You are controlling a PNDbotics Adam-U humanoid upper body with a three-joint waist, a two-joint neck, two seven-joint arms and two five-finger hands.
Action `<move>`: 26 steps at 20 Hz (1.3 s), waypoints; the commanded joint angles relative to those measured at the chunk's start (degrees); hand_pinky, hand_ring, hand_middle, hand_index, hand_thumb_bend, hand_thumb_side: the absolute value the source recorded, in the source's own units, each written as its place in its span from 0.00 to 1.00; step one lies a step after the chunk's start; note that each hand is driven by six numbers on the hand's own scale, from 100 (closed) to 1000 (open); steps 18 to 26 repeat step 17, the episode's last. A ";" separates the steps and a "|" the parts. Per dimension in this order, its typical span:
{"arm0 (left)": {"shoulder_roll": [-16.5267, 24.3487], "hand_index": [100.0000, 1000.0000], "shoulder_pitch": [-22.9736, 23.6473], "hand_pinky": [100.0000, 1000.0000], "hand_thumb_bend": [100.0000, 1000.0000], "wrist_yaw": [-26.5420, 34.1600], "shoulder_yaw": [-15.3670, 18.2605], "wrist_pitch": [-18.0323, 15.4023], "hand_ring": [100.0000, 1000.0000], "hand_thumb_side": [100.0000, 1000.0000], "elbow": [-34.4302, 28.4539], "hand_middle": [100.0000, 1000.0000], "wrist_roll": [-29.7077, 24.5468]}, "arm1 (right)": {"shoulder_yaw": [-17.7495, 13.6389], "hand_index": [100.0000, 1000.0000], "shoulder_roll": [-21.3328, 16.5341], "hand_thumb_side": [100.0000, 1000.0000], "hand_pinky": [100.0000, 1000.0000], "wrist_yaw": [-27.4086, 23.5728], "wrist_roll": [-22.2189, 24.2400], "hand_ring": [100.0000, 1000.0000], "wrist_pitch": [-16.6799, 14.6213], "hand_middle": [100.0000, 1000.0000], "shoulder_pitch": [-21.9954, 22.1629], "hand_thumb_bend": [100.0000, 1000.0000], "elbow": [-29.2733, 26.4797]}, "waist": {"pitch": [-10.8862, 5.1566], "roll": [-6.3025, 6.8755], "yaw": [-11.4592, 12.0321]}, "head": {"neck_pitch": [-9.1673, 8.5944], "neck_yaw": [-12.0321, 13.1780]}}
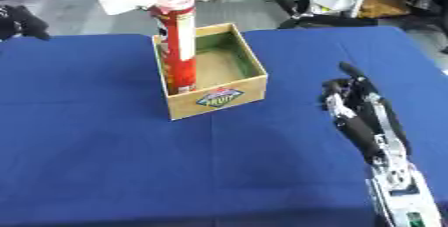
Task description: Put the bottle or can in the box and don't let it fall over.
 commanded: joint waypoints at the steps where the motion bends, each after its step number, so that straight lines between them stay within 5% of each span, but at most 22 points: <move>1: -2.13 0.86 0.03 0.55 0.00 0.02 0.71 2.54 0.57 0.59 -1.65 0.72 0.68 | 0.01 0.93 -0.65 0.40 0.52 -0.56 -0.17 0.55 -0.12 0.60 -0.19 0.00 -0.41 | -0.30 0.09 0.07 | -0.11 2.58; 26: -3.22 0.85 0.67 0.53 0.00 -0.09 -0.59 4.98 0.54 0.62 -1.33 0.69 0.78 | 1.03 0.93 -0.56 0.40 0.52 -1.22 0.60 0.55 -0.16 0.60 -0.62 0.00 -0.20 | -0.07 -0.01 0.31 | -0.11 1.20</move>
